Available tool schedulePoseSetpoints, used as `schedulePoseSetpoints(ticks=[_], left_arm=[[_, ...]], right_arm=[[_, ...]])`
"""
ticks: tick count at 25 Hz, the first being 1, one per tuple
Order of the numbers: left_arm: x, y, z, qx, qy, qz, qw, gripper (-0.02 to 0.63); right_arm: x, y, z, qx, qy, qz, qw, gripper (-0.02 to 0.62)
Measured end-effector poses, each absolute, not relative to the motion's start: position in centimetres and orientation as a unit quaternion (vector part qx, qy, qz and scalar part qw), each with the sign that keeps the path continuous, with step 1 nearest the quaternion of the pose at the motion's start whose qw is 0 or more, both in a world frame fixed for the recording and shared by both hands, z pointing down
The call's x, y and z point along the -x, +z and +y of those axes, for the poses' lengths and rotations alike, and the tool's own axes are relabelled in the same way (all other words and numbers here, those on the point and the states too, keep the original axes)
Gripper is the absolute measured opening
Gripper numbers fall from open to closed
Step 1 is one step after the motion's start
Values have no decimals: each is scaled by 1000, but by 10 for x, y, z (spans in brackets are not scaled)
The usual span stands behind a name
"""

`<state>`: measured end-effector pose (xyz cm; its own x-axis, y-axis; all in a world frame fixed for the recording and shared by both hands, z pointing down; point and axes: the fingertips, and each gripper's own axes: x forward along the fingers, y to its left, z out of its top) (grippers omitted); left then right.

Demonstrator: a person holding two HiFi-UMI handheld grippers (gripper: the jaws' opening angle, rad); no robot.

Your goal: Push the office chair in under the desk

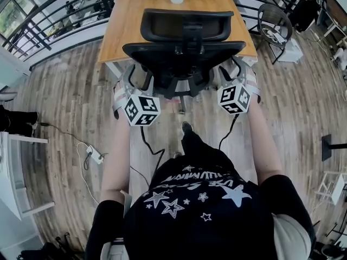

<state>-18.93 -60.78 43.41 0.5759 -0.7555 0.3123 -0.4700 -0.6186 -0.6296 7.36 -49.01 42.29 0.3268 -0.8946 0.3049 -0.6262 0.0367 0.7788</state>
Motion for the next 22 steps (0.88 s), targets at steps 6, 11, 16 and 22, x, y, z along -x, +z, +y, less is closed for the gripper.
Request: schedulePoseSetpoints(ticks=[6, 11, 16, 22], left_arm=[[208, 447, -574, 866, -277, 363, 202, 304], [217, 462, -552, 873, -276, 355, 191, 302], [213, 469, -527, 887, -256, 356, 143, 300], [199, 480, -498, 875, -267, 385, 125, 248]], right_arm=[[-39, 438, -462, -667, -99, -593, 439, 185], [-25, 445, -448, -670, -84, -615, 408, 140], [-29, 449, -451, -674, -67, -637, 369, 72], [-43, 456, -448, -666, -34, -672, 324, 3]])
